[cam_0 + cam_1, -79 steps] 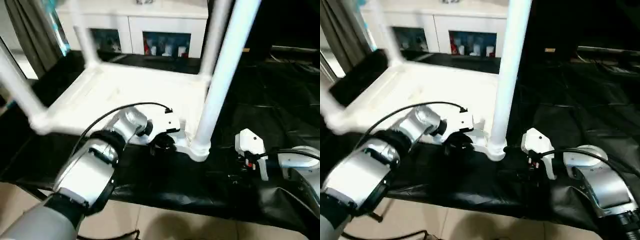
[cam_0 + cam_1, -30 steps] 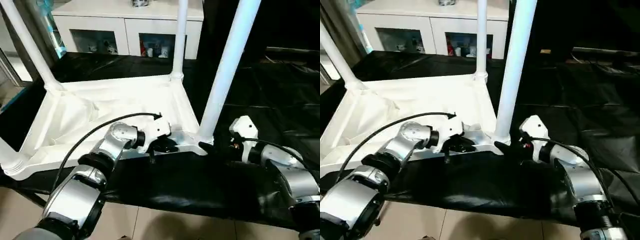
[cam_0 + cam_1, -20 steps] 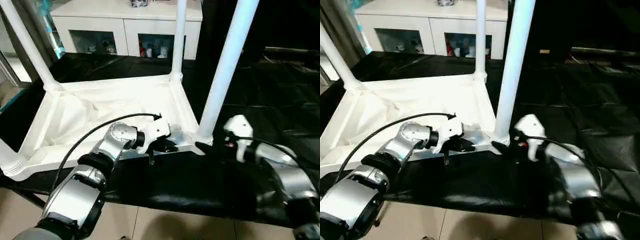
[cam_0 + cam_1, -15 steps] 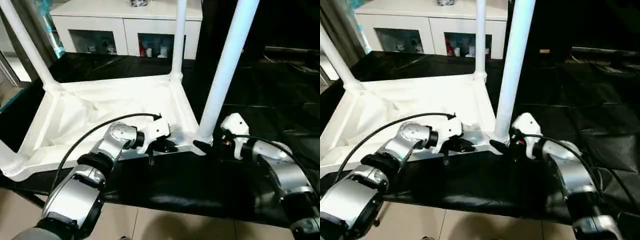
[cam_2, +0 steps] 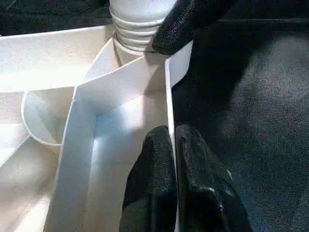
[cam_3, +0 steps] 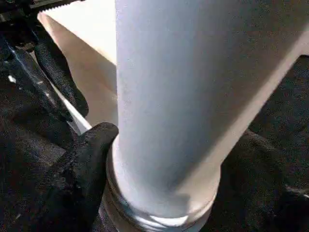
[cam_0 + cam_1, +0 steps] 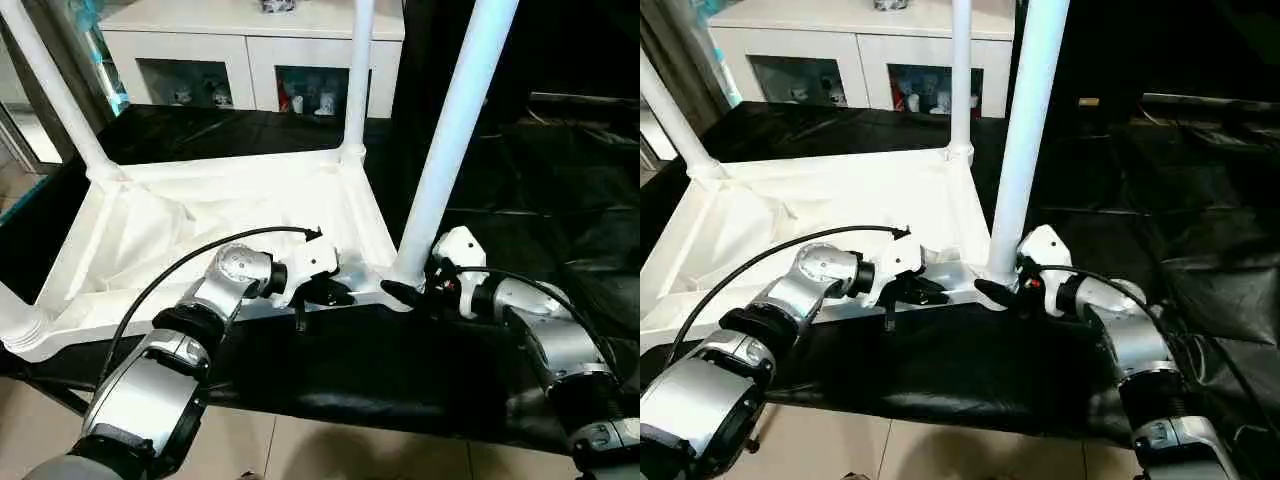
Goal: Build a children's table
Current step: Rotate leg to tighten
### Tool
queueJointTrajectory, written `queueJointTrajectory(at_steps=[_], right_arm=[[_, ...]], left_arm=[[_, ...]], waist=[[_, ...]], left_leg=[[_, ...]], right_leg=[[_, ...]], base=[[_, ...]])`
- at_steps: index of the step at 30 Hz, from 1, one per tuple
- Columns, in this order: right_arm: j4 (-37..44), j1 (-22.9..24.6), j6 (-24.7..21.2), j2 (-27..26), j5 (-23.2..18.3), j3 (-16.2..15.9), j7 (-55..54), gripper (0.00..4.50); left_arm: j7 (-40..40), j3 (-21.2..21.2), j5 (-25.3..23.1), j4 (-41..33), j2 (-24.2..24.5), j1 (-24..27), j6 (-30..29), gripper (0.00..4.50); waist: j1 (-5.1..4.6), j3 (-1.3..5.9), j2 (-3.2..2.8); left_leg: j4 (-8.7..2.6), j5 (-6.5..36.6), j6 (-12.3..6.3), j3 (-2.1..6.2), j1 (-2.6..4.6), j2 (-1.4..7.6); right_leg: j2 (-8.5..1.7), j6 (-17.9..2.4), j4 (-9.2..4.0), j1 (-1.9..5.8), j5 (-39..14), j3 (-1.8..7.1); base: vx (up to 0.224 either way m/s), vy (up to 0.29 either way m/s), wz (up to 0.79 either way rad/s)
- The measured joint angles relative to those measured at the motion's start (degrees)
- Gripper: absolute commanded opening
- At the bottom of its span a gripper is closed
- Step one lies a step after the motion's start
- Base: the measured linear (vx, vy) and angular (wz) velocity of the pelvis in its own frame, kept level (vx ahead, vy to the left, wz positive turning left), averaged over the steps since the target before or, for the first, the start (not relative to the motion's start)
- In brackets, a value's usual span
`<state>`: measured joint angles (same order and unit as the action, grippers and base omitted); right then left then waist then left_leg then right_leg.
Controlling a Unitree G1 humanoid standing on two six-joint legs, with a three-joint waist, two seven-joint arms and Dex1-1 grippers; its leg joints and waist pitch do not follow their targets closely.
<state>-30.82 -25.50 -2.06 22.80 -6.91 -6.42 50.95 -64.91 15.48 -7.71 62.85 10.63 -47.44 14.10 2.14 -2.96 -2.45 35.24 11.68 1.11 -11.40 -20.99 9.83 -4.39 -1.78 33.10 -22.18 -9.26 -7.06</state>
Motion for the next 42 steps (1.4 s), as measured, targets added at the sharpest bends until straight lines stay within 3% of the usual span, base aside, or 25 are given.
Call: queueJointTrajectory(at_steps=[5,12,20,25,26,28,30,33,38,42], right_arm=[[-1.9,-0.9,0.5,-0.6,-0.2,-0.2,1.1,2.89],[-3.8,-1.3,1.1,-2.2,-0.3,0.9,-1.0,2.74],[-8.9,-3.7,0.9,-11.1,1.5,6.3,-25.2,2.73],[-11.3,-6.0,0.9,-14.8,3.2,7.4,-35.6,2.73],[-11.5,-6.0,1.5,-15.0,3.3,7.5,-35.8,3.07],[-11.8,-6.0,2.2,-15.1,3.6,7.6,-35.9,3.45],[-12.0,-6.0,3.1,-15.0,4.4,7.3,-35.3,3.47],[-12.0,-5.7,4.2,-13.9,4.8,6.3,-32.6,3.89],[-7.8,-3.5,4.2,-7.4,2.9,3.9,-17.7,3.93],[-0.8,-0.1,2.6,0.3,-0.5,2.3,-2.4,3.93]], left_arm=[[-0.4,-0.1,0.1,0.1,0.3,0.0,0.0,0.00],[1.9,-0.6,0.1,1.1,-0.1,-0.5,-1.0,0.00],[17.6,-1.8,-1.0,4.6,-6.4,-3.6,-6.4,0.00],[23.6,-1.8,-1.2,6.0,-9.6,-5.0,-7.9,0.00],[23.7,-1.8,-1.2,6.0,-9.7,-5.0,-7.9,0.00],[23.7,-1.8,-1.2,6.0,-9.7,-5.0,-7.8,0.00],[23.5,-1.8,-1.2,6.0,-9.6,-5.0,-7.6,0.00],[21.9,-2.0,-1.1,6.0,-8.9,-4.9,-7.1,0.00],[13.0,-1.8,-0.9,5.1,-5.5,-4.1,-3.7,0.00],[3.2,-1.2,-0.3,2.8,-2.8,-2.5,-1.1,0.00]], waist=[[-0.15,0.00,0.00],[-0.26,0.00,0.01],[-0.42,-0.03,0.10],[-0.38,-0.01,0.07],[-0.34,-0.01,0.06],[-0.30,0.00,0.06],[-0.30,-0.01,0.05],[-0.34,-0.02,0.03],[0.04,-0.05,-0.13],[1.40,-0.04,-0.17]], left_leg=[[0.00,0.0,0.00,-0.01,0.00,0.00],[0.00,0.0,0.03,-0.01,0.07,0.00],[0.01,0.0,0.05,-0.05,0.06,-0.07],[-0.11,0.0,0.06,-0.06,0.05,-0.08],[-0.18,0.0,0.05,-0.06,0.05,-0.09],[-0.25,0.0,0.05,-0.07,0.06,-0.09],[-0.27,0.0,0.04,-0.08,0.06,-0.09],[-0.27,0.0,0.04,-0.10,0.02,-0.09],[-0.42,-0.1,-0.14,-0.12,-0.09,-0.08],[-0.43,-0.2,-0.27,-0.20,-0.24,-0.05]], right_leg=[[0.00,0.0,0.00,-0.01,0.0,0.00],[0.00,-0.1,0.02,0.02,0.1,0.01],[-0.05,-0.1,-0.11,0.05,0.1,0.11],[-0.05,-0.1,-0.11,0.03,0.0,0.12],[-0.05,0.0,-0.11,0.02,0.0,0.11],[-0.05,0.0,-0.11,0.01,0.0,0.11],[-0.05,0.0,-0.10,-0.02,0.0,0.11],[-0.05,0.0,-0.10,-0.07,0.0,0.11],[-0.05,-0.2,-0.07,-0.23,0.1,0.11],[-0.05,-0.2,-0.06,-0.40,0.0,0.11]], base=[[0.000,0.000,0.00],[0.000,0.000,0.00],[0.000,0.000,0.00],[0.000,0.000,0.00],[0.000,0.000,0.00],[0.000,0.000,0.00],[0.000,0.000,0.00],[0.000,0.000,0.00],[0.000,0.000,0.00],[0.000,0.000,0.00]])
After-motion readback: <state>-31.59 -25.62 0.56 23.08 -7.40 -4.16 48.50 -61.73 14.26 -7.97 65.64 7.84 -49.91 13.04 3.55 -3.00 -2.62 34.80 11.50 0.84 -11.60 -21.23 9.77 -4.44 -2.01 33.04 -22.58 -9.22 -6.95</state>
